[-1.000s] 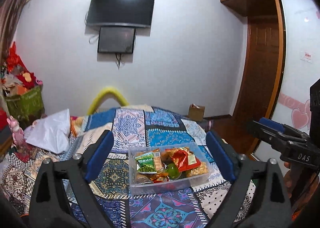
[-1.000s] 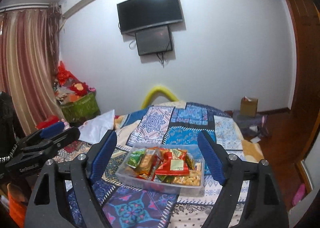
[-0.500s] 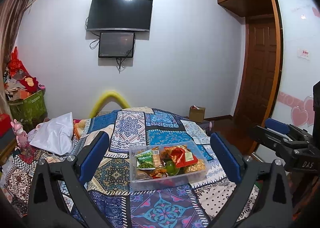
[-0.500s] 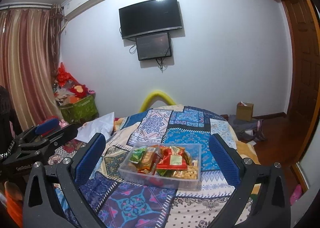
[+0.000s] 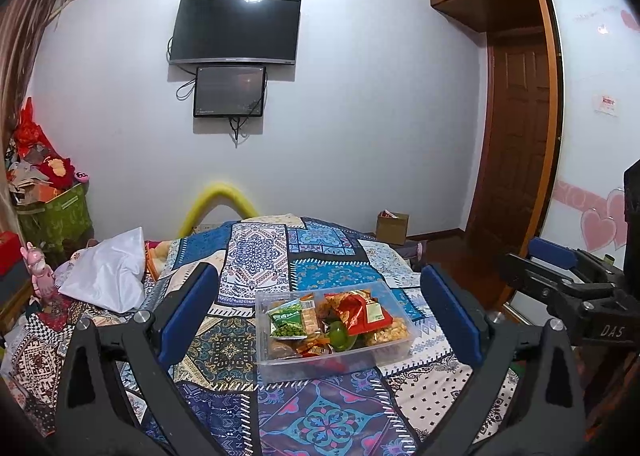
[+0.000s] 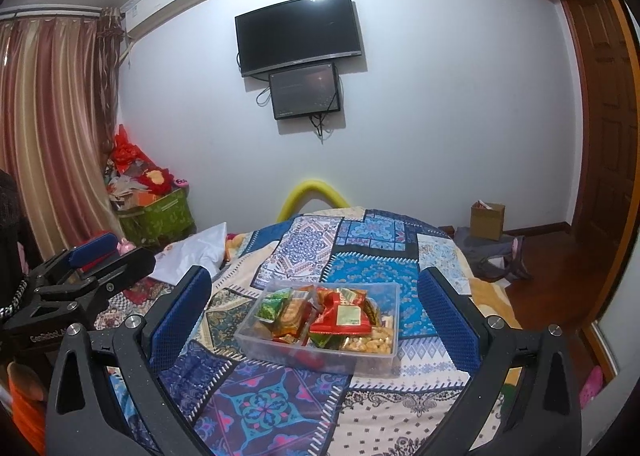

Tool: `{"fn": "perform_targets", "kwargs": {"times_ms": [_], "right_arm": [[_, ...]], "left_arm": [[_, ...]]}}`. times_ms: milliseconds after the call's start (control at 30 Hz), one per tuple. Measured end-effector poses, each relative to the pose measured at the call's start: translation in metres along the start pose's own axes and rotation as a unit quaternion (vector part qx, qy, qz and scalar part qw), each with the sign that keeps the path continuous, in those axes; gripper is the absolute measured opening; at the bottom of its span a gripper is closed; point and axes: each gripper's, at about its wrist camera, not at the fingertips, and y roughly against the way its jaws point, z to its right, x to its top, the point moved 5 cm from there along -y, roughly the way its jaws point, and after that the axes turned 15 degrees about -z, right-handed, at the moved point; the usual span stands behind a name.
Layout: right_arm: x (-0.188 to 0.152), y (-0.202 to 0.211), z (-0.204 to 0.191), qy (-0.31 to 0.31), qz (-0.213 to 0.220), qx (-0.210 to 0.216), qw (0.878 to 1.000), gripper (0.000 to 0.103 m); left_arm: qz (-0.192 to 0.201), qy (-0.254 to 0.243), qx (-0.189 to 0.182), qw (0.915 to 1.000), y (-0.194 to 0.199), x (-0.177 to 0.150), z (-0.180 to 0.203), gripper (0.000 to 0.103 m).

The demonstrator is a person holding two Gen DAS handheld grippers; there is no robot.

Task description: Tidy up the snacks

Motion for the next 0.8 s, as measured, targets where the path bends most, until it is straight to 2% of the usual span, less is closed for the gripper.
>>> {"fn": "perform_targets", "kwargs": {"times_ms": [800], "right_arm": [[-0.0002, 0.0013, 0.0012, -0.001, 0.001, -0.001, 1.0, 0.103]], "left_arm": [[-0.003, 0.004, -0.007, 1.0, 0.0005, 0.001, -0.0011, 0.102]]}}
